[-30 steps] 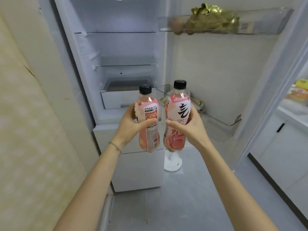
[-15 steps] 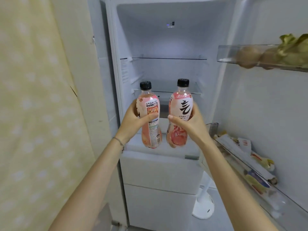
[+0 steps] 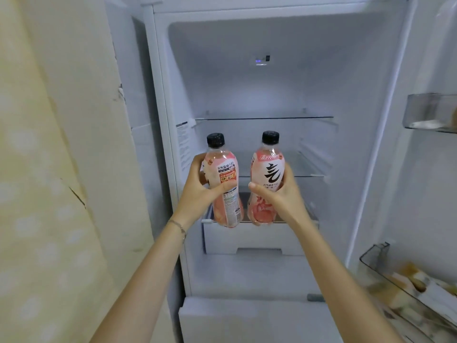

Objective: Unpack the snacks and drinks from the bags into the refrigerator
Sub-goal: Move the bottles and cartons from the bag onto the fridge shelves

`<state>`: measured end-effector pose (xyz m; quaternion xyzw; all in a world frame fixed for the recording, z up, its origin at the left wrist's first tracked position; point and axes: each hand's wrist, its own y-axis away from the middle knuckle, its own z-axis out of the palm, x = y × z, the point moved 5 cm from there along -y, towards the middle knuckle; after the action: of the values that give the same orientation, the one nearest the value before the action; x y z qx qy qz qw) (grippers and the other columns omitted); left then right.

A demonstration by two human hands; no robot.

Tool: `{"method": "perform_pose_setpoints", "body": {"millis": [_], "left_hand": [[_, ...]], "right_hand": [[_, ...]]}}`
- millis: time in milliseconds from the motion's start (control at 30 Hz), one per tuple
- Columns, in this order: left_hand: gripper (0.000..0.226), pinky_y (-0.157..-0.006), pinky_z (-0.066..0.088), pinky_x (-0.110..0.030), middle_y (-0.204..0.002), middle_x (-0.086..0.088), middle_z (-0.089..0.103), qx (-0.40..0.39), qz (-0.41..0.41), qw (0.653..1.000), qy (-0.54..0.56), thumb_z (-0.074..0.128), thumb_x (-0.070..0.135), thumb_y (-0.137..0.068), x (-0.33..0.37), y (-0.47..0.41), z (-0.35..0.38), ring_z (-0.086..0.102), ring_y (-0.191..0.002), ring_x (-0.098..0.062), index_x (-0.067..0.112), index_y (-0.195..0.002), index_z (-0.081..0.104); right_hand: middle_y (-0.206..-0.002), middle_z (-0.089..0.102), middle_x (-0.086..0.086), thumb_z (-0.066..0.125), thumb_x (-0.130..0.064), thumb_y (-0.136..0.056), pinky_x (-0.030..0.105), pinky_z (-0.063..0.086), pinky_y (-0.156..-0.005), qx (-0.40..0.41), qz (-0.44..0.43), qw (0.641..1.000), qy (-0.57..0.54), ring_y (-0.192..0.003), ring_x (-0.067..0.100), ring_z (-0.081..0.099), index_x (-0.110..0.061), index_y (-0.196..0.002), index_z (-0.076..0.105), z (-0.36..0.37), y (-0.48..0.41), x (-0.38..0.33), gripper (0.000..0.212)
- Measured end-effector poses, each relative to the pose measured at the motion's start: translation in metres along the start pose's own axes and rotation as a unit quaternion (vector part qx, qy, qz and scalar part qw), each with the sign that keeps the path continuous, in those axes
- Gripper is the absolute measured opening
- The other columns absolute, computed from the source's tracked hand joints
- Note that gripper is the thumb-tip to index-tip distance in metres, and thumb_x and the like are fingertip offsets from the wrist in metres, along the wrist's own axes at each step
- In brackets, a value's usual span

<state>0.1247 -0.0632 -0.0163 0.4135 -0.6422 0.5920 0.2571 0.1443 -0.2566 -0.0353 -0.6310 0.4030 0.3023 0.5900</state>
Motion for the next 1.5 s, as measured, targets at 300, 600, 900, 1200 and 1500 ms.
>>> {"method": "perform_pose_setpoints", "body": {"millis": [300,600,900,1200,1500], "left_hand": [[0.067,-0.076,0.055,-0.019,-0.107,0.028,0.057,-0.035,0.039,0.999,0.005,0.077,0.047,-0.058,-0.024,-0.077,0.001,0.061,-0.099,0.005,0.044,-0.113,0.039],[0.072,-0.088,0.056,-0.034,-0.111,0.027,0.058,0.012,0.066,0.997,0.025,0.081,0.043,-0.059,-0.034,-0.128,0.008,0.061,-0.108,-0.006,0.045,-0.117,0.039],[0.076,-0.089,0.052,-0.022,-0.119,0.016,0.057,0.028,0.091,0.995,-0.013,0.088,0.010,-0.065,-0.072,-0.146,0.013,0.057,-0.114,-0.008,0.040,-0.116,0.040],[0.075,-0.086,0.051,-0.018,-0.113,0.018,0.057,0.053,0.067,0.996,-0.017,0.088,0.007,-0.064,-0.095,-0.157,0.018,0.058,-0.107,-0.003,0.036,-0.114,0.039],[0.077,-0.094,0.053,-0.040,-0.124,0.018,0.055,0.089,0.061,0.992,-0.070,0.088,0.026,-0.065,-0.111,-0.168,0.023,0.053,-0.118,-0.004,0.041,-0.126,0.042]], "right_hand": [[-0.104,0.053,-0.026,0.083,-0.027,-0.071,0.007,0.048,-0.063,0.011,-0.018,0.999,0.042,-0.093,-0.006,0.056,-0.046,-0.115,0.037,0.013,-0.064,0.005,0.066],[-0.109,0.057,-0.017,0.084,-0.013,-0.070,0.013,0.053,-0.070,0.026,-0.060,0.998,-0.005,-0.099,-0.001,0.057,-0.041,-0.115,0.039,0.013,-0.119,0.009,0.070],[-0.112,0.057,-0.008,0.087,-0.005,-0.063,0.007,0.049,-0.071,0.026,-0.062,0.997,-0.043,-0.101,0.000,0.057,-0.038,-0.109,0.046,0.042,-0.152,0.052,0.069],[-0.114,0.054,-0.004,0.086,-0.002,-0.064,0.008,0.049,-0.060,-0.022,-0.067,0.995,-0.064,-0.102,0.010,0.057,-0.034,-0.109,0.047,0.053,-0.166,0.063,0.067],[-0.123,0.049,-0.011,0.083,-0.006,-0.070,0.007,0.049,-0.066,-0.001,-0.075,0.995,-0.070,-0.110,0.003,0.053,-0.041,-0.125,0.033,0.052,-0.176,0.077,0.082]]}}
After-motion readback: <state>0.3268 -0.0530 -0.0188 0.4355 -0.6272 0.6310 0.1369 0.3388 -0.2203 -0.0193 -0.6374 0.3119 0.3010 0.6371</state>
